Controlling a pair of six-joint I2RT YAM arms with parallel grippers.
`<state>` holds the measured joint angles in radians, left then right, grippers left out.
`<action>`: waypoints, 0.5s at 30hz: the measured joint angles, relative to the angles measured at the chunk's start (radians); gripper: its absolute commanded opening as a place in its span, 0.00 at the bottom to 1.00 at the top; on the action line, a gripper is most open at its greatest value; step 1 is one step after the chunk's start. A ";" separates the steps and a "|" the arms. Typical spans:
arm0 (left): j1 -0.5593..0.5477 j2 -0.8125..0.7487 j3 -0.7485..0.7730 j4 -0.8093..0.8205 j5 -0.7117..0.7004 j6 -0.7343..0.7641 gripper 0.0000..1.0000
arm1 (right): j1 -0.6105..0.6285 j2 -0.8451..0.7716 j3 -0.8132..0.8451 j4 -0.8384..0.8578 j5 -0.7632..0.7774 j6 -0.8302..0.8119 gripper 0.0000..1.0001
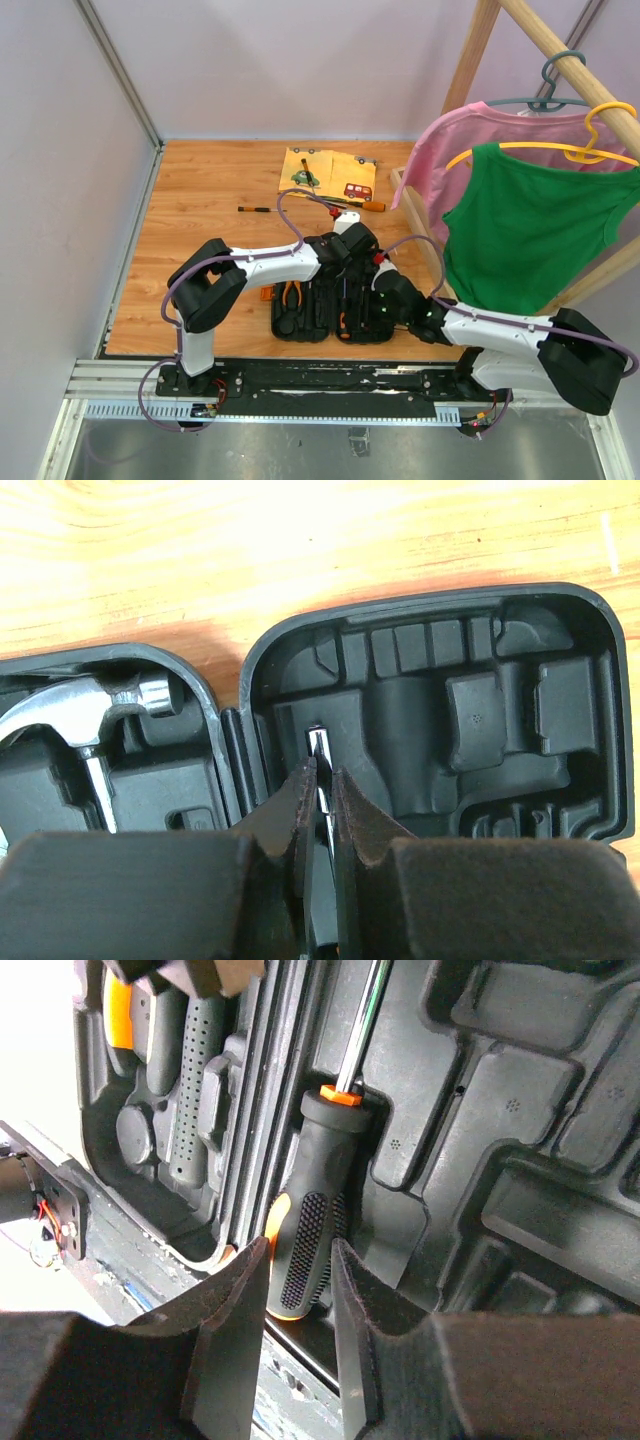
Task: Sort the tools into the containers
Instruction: Adjust the screwdriver in the storage box.
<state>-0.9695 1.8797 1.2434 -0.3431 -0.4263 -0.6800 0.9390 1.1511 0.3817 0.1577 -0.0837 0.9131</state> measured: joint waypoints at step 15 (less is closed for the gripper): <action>0.005 -0.002 -0.006 0.021 0.002 0.000 0.08 | 0.006 0.051 0.042 -0.030 0.010 -0.011 0.19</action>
<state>-0.9642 1.8778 1.2369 -0.3225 -0.4248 -0.6800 0.9451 1.2026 0.4236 0.1276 -0.0738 0.9024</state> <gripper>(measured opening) 0.090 0.273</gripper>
